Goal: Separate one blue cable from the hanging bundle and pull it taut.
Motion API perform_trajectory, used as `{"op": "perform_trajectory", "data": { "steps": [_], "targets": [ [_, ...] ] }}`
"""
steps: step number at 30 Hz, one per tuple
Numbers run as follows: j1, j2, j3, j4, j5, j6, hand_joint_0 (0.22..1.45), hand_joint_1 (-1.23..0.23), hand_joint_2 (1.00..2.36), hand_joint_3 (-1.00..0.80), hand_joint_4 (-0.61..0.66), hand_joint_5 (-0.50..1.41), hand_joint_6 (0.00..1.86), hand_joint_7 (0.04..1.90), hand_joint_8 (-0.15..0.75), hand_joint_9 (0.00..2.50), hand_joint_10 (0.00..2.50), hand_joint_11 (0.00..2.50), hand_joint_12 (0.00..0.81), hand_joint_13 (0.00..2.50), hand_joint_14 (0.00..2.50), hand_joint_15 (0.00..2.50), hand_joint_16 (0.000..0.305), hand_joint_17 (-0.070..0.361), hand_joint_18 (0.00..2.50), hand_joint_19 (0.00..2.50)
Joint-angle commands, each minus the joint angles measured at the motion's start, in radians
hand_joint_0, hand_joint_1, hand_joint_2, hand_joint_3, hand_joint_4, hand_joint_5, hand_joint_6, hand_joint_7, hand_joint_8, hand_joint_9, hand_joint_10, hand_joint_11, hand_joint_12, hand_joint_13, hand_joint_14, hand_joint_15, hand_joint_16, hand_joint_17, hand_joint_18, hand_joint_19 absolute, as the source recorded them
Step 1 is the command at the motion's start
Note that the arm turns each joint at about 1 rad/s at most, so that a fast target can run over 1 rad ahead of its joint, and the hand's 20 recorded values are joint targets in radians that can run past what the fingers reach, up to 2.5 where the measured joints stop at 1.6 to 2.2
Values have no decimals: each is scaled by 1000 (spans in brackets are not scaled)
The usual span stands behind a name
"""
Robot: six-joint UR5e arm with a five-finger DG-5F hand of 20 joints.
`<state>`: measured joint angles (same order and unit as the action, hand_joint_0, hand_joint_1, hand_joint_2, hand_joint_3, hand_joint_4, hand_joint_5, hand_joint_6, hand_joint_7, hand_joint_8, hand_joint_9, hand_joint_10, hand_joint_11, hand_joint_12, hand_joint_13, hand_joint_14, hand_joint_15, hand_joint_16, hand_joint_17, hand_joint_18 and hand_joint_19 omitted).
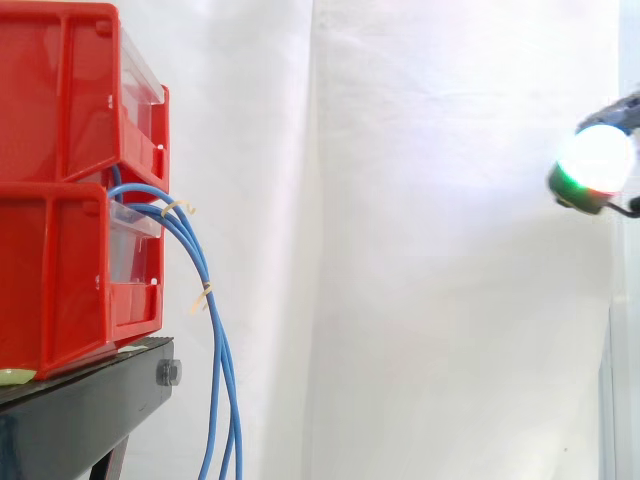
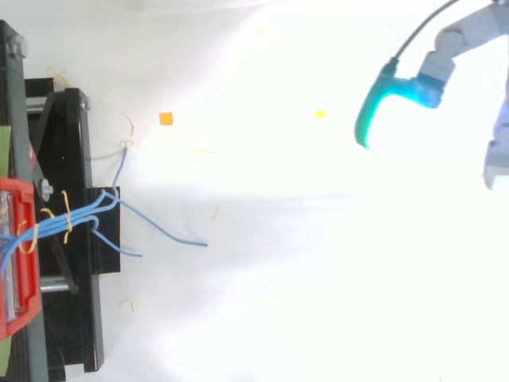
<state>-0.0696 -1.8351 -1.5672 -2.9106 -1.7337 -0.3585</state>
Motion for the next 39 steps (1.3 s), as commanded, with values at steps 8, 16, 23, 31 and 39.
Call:
{"op": "perform_trajectory", "data": {
  "steps": [8,16,23,31,39],
  "targets": [
    [-50,-234,230,82,-124,0,278,-427,1000,-500,260,-228,502,697,376,1214,10,244,427,1738,11,261,92,207,2500,85],
    [-68,-334,308,117,-145,0,279,-426,1000,-500,255,-226,502,697,369,1204,10,237,432,1710,13,261,91,205,2500,90],
    [-82,-446,371,234,-196,55,282,-422,1000,-500,252,-224,502,698,372,1200,10,237,432,1706,12,261,91,206,2500,94],
    [-75,-507,406,272,-185,89,281,-416,1000,-500,252,-223,502,694,373,1200,10,237,433,1710,10,263,91,204,2500,100],
    [-55,-625,536,312,-198,124,282,-415,1000,-500,250,-221,502,695,374,1204,10,239,431,1708,11,257,91,205,2500,107]
  ]
}}
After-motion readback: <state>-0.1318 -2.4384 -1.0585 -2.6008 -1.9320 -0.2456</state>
